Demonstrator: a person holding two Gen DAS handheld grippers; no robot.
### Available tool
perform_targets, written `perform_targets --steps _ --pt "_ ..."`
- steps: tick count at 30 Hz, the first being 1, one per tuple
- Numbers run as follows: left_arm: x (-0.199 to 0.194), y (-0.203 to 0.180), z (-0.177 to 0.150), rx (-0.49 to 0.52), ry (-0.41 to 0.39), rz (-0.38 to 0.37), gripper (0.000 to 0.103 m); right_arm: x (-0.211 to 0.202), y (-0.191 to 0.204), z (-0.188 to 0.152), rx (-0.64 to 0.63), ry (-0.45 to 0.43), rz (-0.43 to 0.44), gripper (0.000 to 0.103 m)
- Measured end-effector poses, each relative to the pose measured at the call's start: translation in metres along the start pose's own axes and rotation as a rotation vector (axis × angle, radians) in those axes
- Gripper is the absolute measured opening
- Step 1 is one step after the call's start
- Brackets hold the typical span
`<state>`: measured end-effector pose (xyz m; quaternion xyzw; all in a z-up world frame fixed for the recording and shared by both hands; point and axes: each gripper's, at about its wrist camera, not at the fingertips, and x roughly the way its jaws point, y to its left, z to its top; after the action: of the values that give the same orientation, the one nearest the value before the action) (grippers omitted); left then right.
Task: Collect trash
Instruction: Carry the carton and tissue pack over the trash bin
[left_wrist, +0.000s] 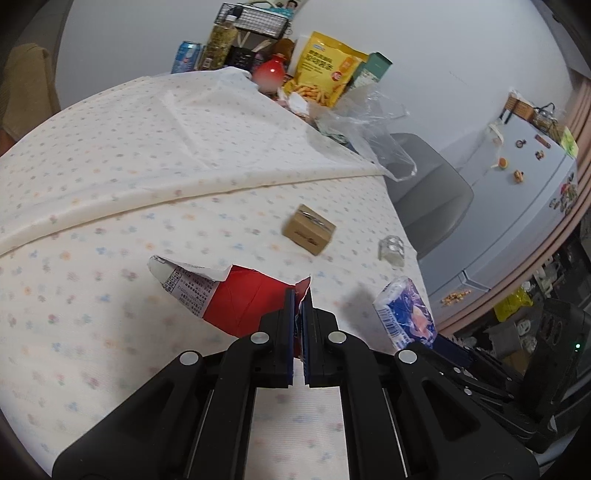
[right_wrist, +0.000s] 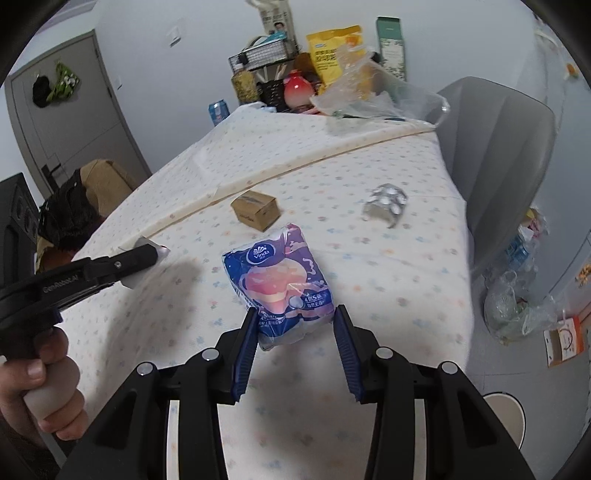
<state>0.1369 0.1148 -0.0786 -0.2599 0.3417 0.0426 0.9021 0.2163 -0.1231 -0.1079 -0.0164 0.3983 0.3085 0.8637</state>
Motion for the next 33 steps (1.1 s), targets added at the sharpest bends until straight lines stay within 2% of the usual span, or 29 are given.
perform_targets --steps 17,33 --pt "0.027 -0.090 -0.020 0.126 0.062 -0.111 0.004 -0.072 -0.089 -0.038 0.196 -0.082 -0.086 0.041" --pt "0.060 -0.172 -0.048 0.238 0.144 -0.176 0.004 -0.106 -0.172 -0.087 0.363 -0.105 -0.169 0.041"
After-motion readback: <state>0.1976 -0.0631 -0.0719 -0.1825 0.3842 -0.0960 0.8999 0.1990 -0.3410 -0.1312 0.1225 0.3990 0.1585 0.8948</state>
